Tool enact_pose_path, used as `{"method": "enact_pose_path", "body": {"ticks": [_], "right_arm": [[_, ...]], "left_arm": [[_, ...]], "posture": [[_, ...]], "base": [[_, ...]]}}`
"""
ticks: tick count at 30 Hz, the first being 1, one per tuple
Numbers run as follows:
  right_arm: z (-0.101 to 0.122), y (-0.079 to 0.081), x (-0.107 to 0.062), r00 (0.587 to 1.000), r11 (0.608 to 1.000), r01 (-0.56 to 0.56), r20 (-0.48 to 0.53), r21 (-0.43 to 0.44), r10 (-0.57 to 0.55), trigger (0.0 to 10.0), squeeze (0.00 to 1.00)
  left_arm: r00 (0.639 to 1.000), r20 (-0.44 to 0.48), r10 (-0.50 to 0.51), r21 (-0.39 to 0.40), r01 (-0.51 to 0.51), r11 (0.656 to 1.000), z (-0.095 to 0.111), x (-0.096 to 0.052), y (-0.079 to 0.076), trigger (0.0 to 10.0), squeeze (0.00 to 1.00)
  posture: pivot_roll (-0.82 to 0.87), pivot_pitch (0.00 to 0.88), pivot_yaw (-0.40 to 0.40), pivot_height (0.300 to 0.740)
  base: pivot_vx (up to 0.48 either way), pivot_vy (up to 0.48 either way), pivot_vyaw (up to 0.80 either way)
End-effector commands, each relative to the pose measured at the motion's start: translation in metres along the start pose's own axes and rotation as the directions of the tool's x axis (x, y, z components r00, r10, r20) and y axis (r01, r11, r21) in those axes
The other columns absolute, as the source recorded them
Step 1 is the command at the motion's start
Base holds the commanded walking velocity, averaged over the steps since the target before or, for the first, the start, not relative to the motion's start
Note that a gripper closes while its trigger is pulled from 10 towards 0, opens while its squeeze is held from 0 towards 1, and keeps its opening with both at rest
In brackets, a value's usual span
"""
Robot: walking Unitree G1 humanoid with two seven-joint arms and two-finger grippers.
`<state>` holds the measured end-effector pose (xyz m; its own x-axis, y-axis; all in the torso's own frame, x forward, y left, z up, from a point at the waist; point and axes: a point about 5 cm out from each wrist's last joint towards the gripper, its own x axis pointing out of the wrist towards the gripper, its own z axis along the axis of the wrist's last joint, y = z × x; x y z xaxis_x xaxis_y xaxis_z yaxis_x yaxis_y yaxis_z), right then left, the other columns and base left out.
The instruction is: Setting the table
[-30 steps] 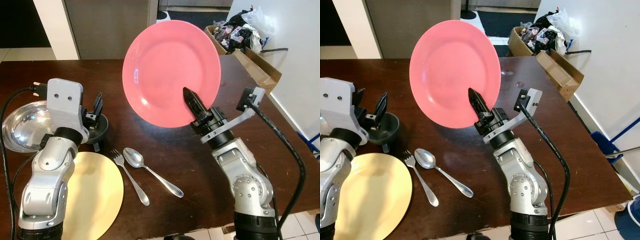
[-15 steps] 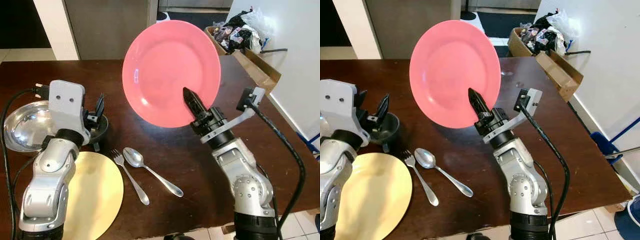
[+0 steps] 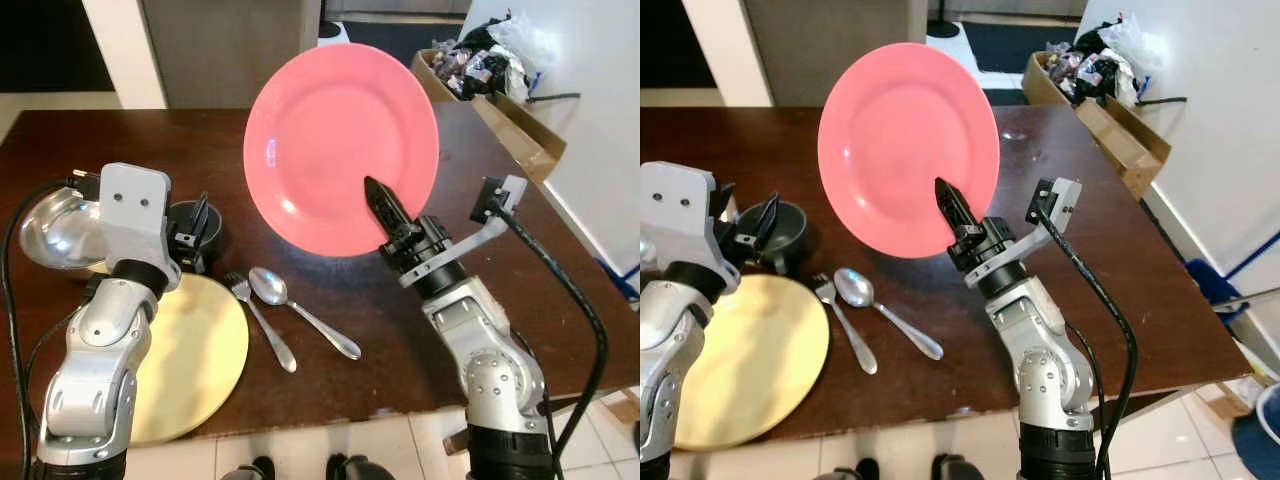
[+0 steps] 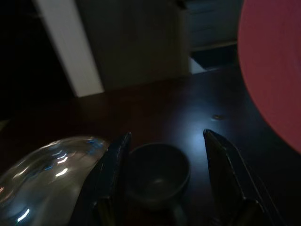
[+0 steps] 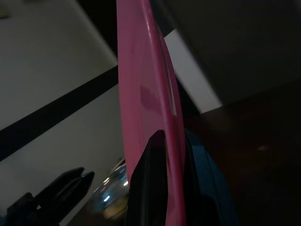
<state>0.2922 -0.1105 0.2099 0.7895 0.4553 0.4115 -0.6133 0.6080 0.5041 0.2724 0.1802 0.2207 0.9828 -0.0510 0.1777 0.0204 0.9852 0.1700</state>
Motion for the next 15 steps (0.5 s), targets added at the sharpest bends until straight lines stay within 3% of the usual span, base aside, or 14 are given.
{"method": "enact_pose_path", "body": {"ticks": [1, 15], "right_arm": [[-0.0013, -0.0015, -0.0016, 1.000, 1.000, 0.009, 0.001, 0.013, -0.009, 10.0, 0.00], [-0.0017, -0.0024, -0.0020, 1.000, 1.000, 0.012, 0.002, 0.018, -0.012, 10.0, 0.00]], "left_arm": [[1.000, -0.014, -0.006, 0.004, 0.006, 1.000, -0.0022, -0.0023, -0.0006, 10.0, 0.00], [1.000, -0.016, -0.009, 0.003, 0.009, 1.000, -0.0020, -0.0024, -0.0020, 10.0, 0.00]], "posture": [[-0.04, 0.016, -0.003, 0.740], [-0.04, 0.016, -0.003, 0.740]], "base": [[-0.360, 0.000, 0.00], [-0.359, 0.000, 0.00]]}}
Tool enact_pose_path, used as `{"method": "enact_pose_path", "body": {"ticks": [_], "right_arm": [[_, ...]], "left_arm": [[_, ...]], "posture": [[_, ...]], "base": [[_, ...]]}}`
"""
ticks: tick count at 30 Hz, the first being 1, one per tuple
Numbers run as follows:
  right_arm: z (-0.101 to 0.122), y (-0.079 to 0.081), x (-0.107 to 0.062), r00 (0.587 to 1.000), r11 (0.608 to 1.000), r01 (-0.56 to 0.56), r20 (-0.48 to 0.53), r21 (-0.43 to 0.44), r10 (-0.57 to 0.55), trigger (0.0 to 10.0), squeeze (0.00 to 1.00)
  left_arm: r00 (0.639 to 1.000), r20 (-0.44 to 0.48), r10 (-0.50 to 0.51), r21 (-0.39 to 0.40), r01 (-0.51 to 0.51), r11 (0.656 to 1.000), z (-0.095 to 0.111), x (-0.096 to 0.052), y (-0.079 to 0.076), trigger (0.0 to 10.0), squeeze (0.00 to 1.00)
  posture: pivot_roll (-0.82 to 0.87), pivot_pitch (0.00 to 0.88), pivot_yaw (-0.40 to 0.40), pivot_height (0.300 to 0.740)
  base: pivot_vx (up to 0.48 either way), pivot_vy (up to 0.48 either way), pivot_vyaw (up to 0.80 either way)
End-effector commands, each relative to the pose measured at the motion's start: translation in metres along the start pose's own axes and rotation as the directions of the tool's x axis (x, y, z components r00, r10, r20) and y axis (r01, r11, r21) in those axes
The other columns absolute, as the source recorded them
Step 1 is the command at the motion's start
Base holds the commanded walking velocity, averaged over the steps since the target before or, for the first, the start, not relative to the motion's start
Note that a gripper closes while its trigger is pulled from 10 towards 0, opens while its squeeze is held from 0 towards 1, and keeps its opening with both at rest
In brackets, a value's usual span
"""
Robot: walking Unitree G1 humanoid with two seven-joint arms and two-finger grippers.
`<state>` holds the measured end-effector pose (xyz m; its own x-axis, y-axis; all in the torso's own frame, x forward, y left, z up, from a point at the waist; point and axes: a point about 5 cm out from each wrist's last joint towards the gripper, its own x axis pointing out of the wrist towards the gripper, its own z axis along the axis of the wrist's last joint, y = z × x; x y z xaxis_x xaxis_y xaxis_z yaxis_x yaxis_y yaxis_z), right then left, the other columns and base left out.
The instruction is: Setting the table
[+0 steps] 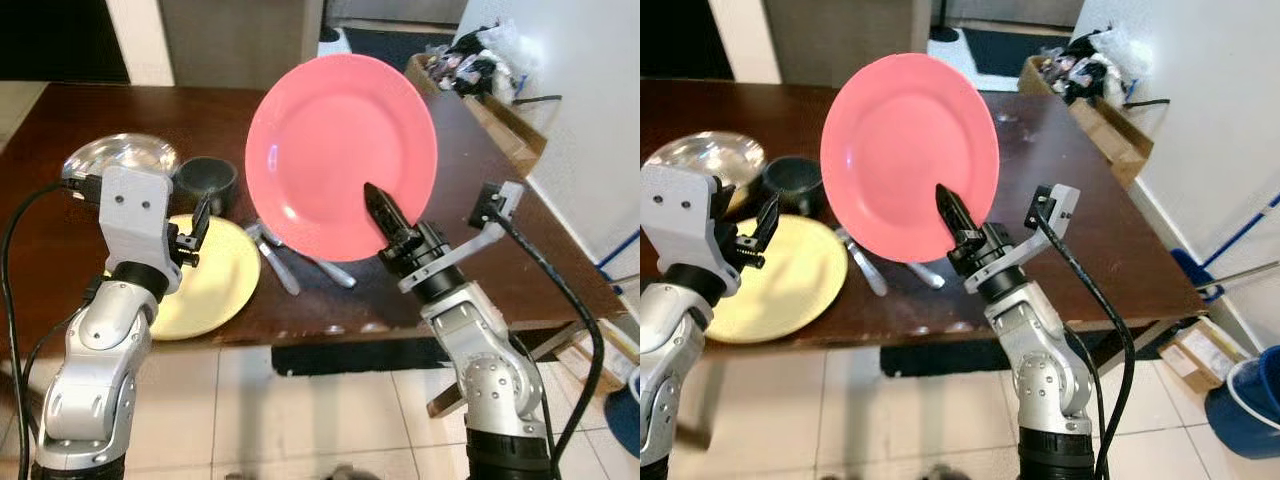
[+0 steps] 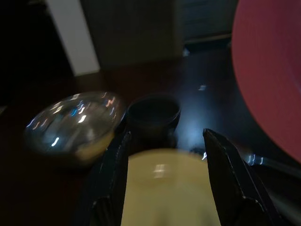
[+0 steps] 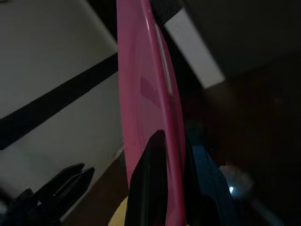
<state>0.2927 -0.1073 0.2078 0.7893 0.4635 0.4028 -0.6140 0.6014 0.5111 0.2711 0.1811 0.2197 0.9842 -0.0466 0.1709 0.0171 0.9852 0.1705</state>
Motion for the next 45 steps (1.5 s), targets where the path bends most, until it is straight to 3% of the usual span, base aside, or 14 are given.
{"method": "enact_pose_path", "body": {"ticks": [1, 34, 45], "right_arm": [[0.0019, -0.0029, -0.0031, 1.000, 1.000, 0.012, 0.013, 0.009, -0.013, 10.0, 0.00], [0.0028, -0.0018, -0.0035, 1.000, 1.000, 0.008, 0.013, 0.022, -0.008, 10.0, 0.00], [0.0105, -0.0044, -0.0024, 0.998, 0.997, 0.025, 0.055, 0.076, -0.029, 10.0, 0.00]], "left_arm": [[1.000, -0.008, -0.013, 0.001, 0.013, 1.000, -0.0011, -0.0009, -0.0029, 10.0, 0.00], [1.000, -0.011, -0.017, -0.002, 0.017, 1.000, -0.0013, -0.0023, -0.0042, 10.0, 0.00], [0.999, -0.008, -0.038, -0.024, 0.038, 0.999, -0.0003, -0.0015, -0.0074, 10.0, 0.00]], "posture": [[-0.04, 0.016, -0.003, 0.740], [-0.04, 0.022, -0.003, 0.740], [-0.04, 0.018, -0.005, 0.740]], "base": [[-0.360, 0.000, 0.00], [-0.350, 0.000, 0.00], [0.000, 0.000, 0.00]]}}
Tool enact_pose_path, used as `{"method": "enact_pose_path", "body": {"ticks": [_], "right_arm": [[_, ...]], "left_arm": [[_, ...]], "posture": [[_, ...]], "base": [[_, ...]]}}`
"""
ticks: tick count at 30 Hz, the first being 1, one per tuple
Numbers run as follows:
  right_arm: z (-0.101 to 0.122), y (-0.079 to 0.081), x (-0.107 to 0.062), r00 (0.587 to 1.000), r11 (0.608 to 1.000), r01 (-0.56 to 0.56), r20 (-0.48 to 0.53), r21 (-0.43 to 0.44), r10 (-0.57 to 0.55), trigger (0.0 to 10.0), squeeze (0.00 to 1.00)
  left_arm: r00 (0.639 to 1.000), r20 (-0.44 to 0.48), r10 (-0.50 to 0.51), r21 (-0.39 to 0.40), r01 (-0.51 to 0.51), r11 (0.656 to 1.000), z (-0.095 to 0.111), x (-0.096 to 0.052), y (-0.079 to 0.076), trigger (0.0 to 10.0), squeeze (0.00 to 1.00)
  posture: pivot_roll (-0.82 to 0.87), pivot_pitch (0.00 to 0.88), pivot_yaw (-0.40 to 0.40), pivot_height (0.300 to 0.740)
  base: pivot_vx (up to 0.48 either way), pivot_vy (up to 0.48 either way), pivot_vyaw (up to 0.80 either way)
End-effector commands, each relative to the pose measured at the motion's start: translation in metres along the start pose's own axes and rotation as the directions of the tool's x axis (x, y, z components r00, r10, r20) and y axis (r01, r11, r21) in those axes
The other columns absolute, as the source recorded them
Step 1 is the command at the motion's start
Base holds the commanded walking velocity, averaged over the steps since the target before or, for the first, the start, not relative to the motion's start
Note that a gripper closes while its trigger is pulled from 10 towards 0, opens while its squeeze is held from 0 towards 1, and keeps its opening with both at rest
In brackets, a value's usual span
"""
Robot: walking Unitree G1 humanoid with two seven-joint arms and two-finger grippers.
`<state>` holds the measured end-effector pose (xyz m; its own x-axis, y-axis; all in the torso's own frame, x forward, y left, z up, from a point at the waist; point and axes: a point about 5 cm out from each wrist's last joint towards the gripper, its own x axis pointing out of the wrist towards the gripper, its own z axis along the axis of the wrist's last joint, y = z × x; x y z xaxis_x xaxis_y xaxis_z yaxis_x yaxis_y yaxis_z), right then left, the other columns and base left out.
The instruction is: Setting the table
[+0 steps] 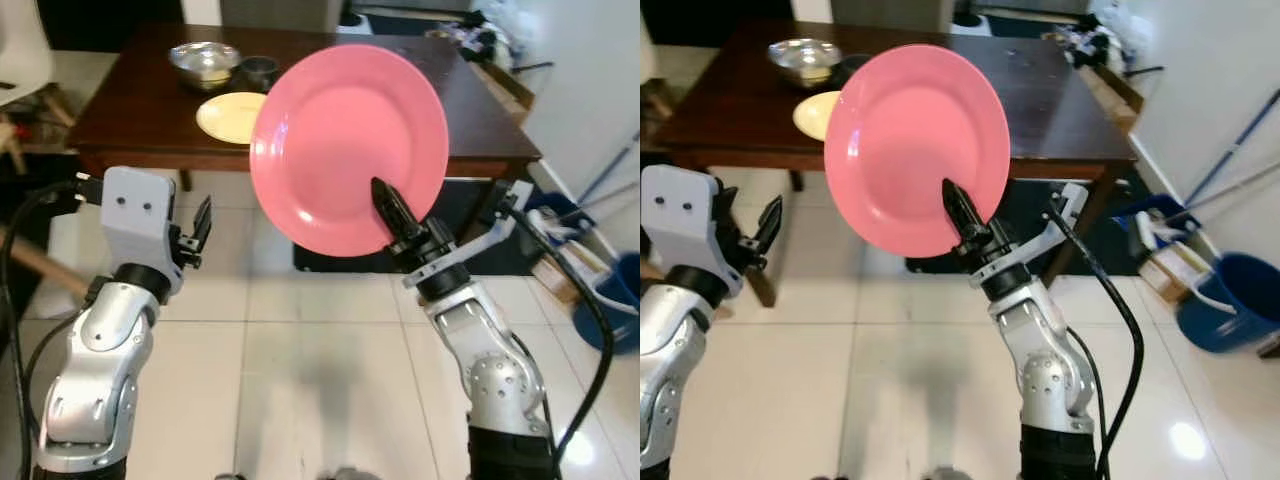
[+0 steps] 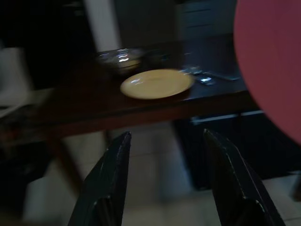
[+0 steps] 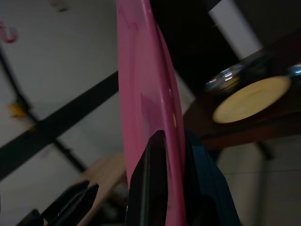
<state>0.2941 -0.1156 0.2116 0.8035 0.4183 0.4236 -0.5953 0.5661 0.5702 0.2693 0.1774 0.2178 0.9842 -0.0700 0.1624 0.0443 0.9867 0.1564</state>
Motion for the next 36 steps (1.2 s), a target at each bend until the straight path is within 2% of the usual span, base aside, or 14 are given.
{"method": "enact_pose_path", "body": {"ticks": [1, 5, 36], "right_arm": [[0.0025, -0.0004, -0.0010, 1.000, 1.000, 0.003, 0.010, 0.005, -0.003, 10.0, 0.00], [0.0027, -0.0003, -0.0008, 1.000, 1.000, -0.005, 0.009, 0.005, 0.005, 10.0, 0.00], [0.0000, 0.0037, -0.0012, 0.999, 0.999, -0.043, -0.014, 0.019, 0.044, 10.0, 0.00]], "left_arm": [[1.000, -0.004, -0.014, -0.005, 0.014, 1.000, 0.0005, 0.0007, -0.0035, 10.0, 0.00], [1.000, -0.006, -0.013, -0.001, 0.013, 1.000, 0.0001, 0.0012, -0.0037, 10.0, 0.00], [1.000, -0.019, -0.016, 0.006, 0.016, 1.000, -0.0011, 0.0000, -0.0050, 10.0, 0.00]], "posture": [[-0.04, 0.018, -0.005, 0.740], [-0.04, 0.010, -0.007, 0.740], [-0.04, 0.023, -0.006, 0.740]], "base": [[0.000, 0.000, 0.00], [0.000, 0.000, 0.29], [0.000, 0.000, 0.77]]}}
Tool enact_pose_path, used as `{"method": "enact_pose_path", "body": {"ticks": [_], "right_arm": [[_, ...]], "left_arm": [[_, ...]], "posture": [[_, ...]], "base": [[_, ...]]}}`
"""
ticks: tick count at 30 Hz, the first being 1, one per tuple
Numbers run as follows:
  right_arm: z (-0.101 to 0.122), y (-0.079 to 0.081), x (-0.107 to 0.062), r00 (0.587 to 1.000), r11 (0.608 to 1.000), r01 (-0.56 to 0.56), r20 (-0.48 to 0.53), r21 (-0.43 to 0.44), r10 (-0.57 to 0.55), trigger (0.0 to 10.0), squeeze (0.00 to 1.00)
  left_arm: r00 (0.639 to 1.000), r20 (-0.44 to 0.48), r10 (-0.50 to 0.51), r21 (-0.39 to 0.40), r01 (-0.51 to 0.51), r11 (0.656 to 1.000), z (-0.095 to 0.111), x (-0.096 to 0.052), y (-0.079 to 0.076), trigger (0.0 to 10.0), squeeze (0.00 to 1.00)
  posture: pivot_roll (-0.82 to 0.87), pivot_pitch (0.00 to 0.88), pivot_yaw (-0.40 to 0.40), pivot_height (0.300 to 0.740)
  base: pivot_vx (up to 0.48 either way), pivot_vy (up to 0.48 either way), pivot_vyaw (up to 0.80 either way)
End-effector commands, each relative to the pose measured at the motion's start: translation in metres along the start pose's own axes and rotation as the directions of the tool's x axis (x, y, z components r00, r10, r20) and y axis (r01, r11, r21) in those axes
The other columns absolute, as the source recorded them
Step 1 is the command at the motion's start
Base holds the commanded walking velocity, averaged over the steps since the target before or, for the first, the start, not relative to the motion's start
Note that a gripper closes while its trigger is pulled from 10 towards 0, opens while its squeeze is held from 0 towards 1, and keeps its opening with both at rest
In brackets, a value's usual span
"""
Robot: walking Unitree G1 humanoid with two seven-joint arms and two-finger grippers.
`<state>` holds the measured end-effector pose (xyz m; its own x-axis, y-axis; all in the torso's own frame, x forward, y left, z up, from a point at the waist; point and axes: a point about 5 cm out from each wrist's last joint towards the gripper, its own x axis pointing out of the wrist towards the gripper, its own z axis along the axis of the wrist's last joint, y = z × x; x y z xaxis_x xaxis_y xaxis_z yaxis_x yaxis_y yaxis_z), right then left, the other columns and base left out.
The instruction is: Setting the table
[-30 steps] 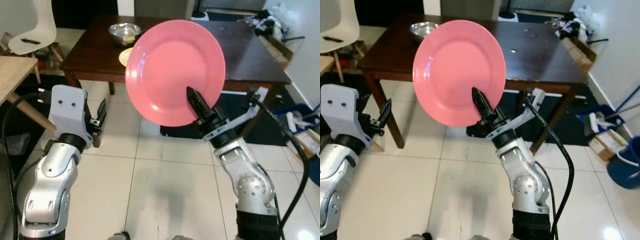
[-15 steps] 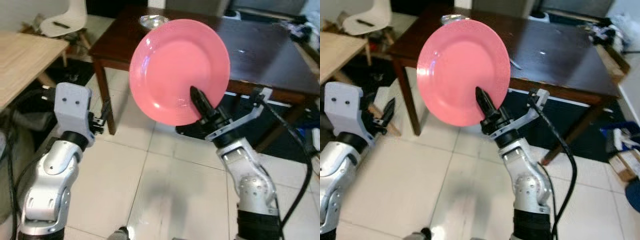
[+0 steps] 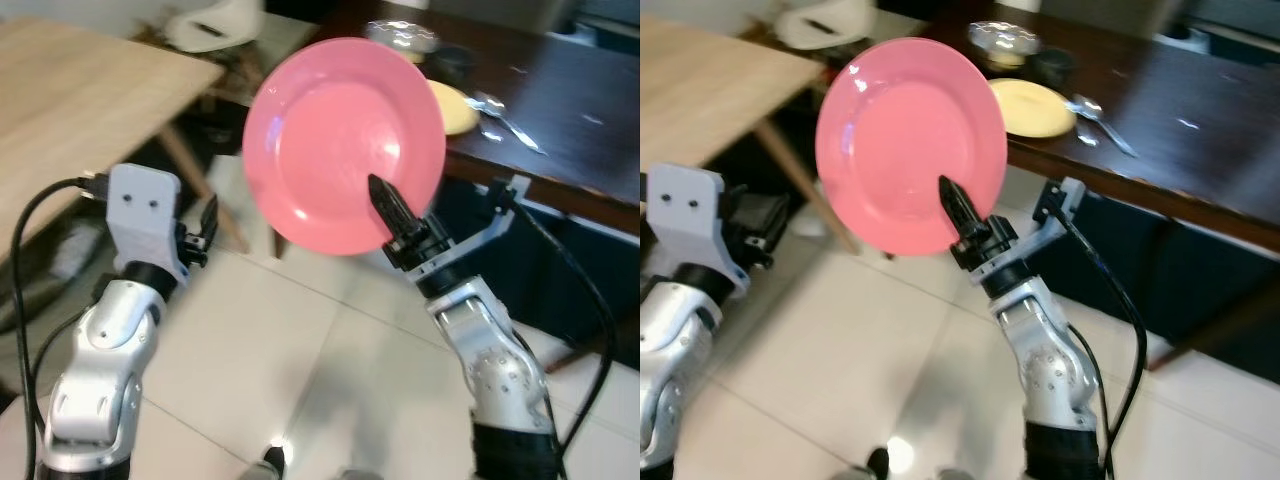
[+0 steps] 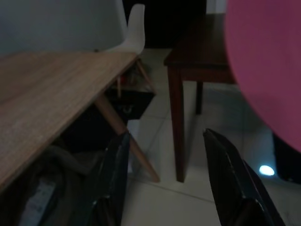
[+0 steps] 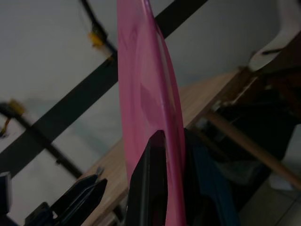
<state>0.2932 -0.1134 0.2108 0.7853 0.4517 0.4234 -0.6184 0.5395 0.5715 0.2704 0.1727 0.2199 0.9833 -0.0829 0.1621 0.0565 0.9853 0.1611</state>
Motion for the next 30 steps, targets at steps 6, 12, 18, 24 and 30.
{"method": "enact_pose_path", "body": {"ticks": [6, 12, 18, 24, 30], "right_arm": [[0.0021, 0.0029, -0.0009, 1.000, 1.000, -0.016, 0.009, 0.001, 0.016, 10.0, 0.00], [0.0017, 0.0035, -0.0010, 1.000, 1.000, -0.021, 0.010, 0.004, 0.021, 10.0, 0.00], [0.0013, 0.0040, -0.0006, 1.000, 1.000, -0.026, 0.010, 0.006, 0.025, 10.0, 0.00], [0.0010, 0.0037, -0.0015, 1.000, 1.000, -0.023, 0.010, 0.007, 0.023, 10.0, 0.00], [0.0008, 0.0040, -0.0013, 1.000, 1.000, -0.024, 0.010, 0.006, 0.024, 10.0, 0.00]], "left_arm": [[1.000, -0.026, -0.003, 0.010, 0.003, 1.000, -0.0039, -0.0012, -0.0008, 10.0, 0.00], [0.999, -0.033, -0.001, 0.014, 0.001, 1.000, -0.0044, -0.0009, -0.0015, 10.0, 0.00], [0.999, -0.047, 0.011, 0.031, -0.009, 0.999, -0.0056, 0.0000, -0.0017, 10.0, 0.00], [0.999, -0.048, 0.006, 0.029, -0.005, 1.000, -0.0061, -0.0001, -0.0015, 10.0, 0.00], [0.999, -0.050, 0.016, 0.032, -0.014, 0.999, -0.0066, 0.0000, 0.0001, 10.0, 0.00]], "posture": [[-0.04, 0.026, -0.004, 0.740], [-0.04, 0.027, -0.003, 0.740], [-0.04, 0.027, -0.001, 0.740], [-0.03, 0.028, 0.000, 0.740], [-0.03, 0.029, -0.001, 0.740]], "base": [[0.000, 0.000, 0.77], [0.000, 0.000, 0.77], [0.000, 0.000, 0.77], [0.000, 0.000, 0.77], [0.000, 0.000, 0.77]]}}
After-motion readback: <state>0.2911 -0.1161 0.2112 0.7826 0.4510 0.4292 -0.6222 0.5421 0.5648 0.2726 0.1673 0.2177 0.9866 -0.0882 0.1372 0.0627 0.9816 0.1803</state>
